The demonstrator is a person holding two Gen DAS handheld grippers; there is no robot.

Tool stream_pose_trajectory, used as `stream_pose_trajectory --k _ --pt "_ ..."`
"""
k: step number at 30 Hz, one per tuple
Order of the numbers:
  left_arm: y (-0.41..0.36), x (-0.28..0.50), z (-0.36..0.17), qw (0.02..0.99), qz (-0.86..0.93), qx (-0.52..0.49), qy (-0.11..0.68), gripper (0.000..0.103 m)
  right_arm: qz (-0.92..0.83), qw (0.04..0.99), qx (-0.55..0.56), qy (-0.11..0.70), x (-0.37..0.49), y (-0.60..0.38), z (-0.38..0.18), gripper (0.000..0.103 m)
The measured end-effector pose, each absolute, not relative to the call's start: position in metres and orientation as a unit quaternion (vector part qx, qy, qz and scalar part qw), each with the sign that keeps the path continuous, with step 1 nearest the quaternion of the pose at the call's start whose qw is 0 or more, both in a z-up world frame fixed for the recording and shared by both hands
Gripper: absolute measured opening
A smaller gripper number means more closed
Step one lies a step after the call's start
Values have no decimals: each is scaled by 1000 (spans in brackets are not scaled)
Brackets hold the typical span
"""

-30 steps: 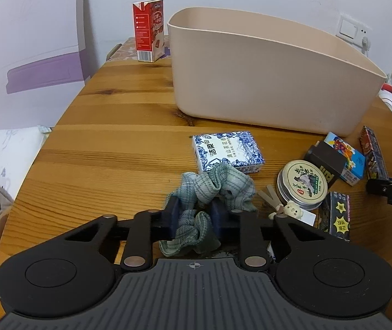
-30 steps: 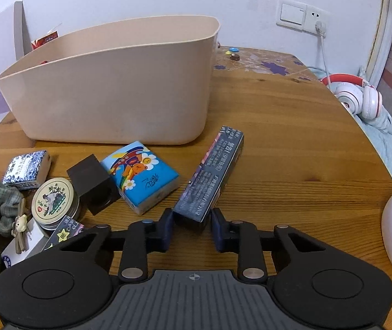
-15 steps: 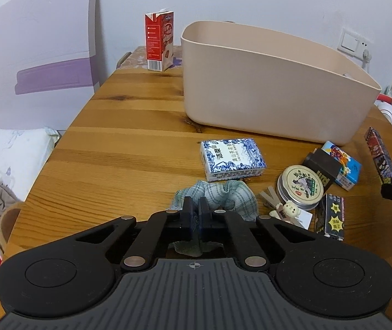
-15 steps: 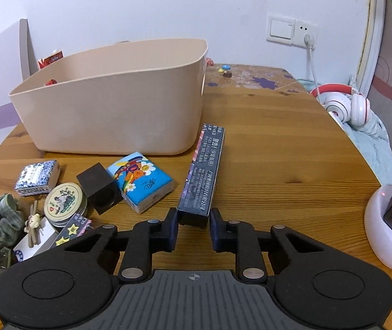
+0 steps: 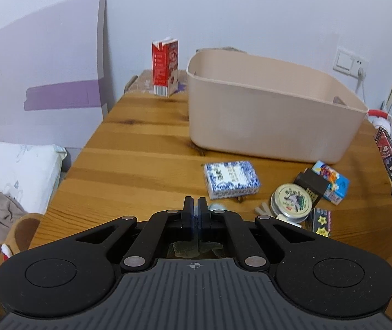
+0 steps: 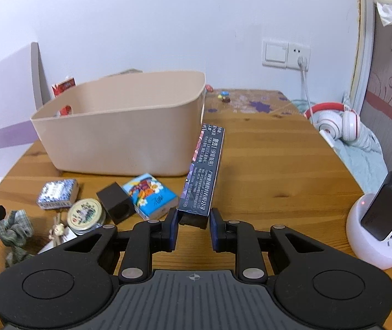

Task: Organize objects
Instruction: 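Lift both held items and carry them over the beige bin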

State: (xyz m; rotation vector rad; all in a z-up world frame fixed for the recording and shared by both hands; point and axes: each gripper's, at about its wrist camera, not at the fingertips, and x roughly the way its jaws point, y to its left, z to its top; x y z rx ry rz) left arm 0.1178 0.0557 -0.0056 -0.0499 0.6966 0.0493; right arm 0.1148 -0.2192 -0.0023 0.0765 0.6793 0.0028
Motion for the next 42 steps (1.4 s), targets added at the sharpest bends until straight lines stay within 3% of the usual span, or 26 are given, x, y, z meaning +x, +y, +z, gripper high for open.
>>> stream_pose_trajectory --k 23,42 --pt "40 125 78 968 6 -5 252 1 26 963 37 266 110 -222 55 22" --pt "15 225 108 976 -13 28 214 1 38 966 22 256 183 -209 67 22"
